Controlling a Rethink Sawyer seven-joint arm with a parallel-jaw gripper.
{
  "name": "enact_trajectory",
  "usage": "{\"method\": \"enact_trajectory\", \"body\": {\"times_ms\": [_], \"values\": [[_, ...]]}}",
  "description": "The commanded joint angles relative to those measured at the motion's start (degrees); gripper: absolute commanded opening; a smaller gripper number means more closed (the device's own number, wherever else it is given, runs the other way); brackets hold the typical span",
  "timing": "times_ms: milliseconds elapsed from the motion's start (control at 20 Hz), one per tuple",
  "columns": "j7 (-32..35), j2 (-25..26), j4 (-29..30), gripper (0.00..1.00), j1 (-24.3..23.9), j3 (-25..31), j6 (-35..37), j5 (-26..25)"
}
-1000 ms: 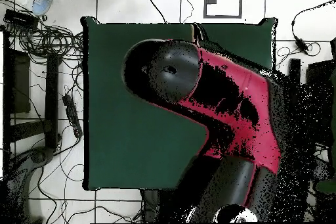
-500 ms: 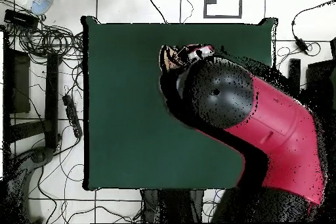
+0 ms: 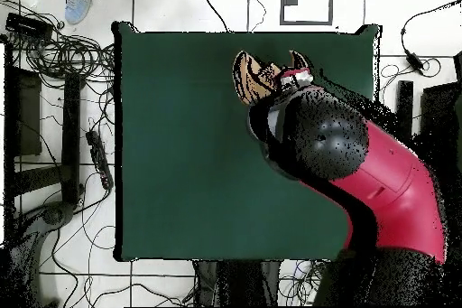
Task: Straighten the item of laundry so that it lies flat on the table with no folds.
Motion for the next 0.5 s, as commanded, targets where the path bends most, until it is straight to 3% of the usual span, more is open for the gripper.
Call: {"method": "enact_trajectory", "body": {"times_ms": [50, 400, 500], "values": [[-8.44, -0.82, 5.72, 0.00, 1.03, 10.09, 5.43, -3.89], [-6.15, -1.20, -2.90, 0.00, 0.86, 10.66, 16.33, -7.69], [-4.88, -1.03, -3.25, 0.00, 0.97, 10.97, 16.35, -7.69]]}}
